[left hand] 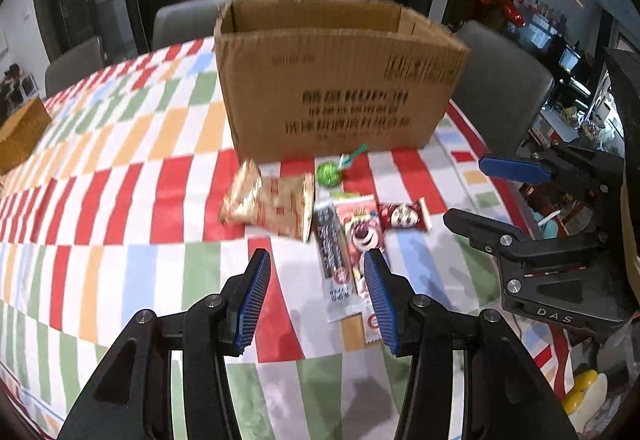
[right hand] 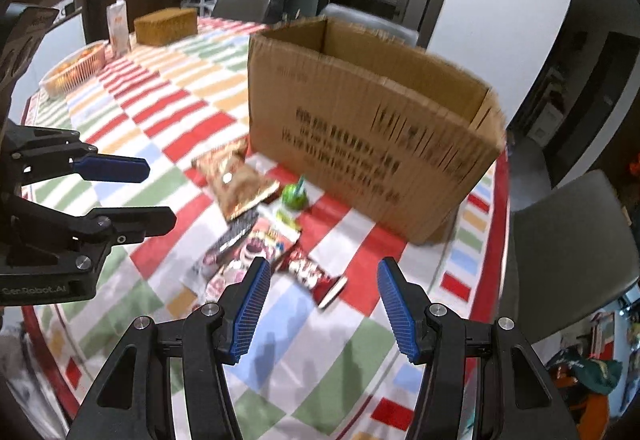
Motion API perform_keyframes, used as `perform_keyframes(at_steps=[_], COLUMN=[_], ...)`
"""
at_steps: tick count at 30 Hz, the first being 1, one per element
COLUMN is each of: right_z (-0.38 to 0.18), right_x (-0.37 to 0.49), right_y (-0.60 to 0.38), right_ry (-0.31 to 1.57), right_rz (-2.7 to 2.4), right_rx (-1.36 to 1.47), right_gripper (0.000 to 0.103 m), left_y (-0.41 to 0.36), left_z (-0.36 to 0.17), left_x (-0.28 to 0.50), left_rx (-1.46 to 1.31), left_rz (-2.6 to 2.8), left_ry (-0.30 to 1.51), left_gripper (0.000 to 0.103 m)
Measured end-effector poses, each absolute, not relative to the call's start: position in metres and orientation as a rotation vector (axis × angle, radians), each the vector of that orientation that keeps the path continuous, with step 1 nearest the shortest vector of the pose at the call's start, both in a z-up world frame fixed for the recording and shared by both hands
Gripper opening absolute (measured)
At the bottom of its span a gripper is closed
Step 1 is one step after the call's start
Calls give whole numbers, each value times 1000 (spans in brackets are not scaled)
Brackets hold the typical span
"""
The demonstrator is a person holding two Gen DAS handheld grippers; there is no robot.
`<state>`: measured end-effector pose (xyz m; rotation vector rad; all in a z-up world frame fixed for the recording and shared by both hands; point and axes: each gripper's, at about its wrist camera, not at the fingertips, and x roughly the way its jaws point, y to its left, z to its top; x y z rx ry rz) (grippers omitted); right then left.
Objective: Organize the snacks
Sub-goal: 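Move both tools back toward the remaining snacks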
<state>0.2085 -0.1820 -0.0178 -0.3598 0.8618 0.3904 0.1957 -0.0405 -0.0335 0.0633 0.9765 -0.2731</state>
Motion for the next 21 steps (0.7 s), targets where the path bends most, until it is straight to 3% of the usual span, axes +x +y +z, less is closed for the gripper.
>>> perform_keyframes(at_steps=[21], right_z=[-78], right_x=[246], right_y=[-171], right_ry=[1031], right_rz=[399], right_rx=[-414], right_gripper=[57], left_y=[-49], left_z=[-93], left_x=[237], left_rx=[25], left_rz=[-289], left_ry=[1138], left_gripper=[47])
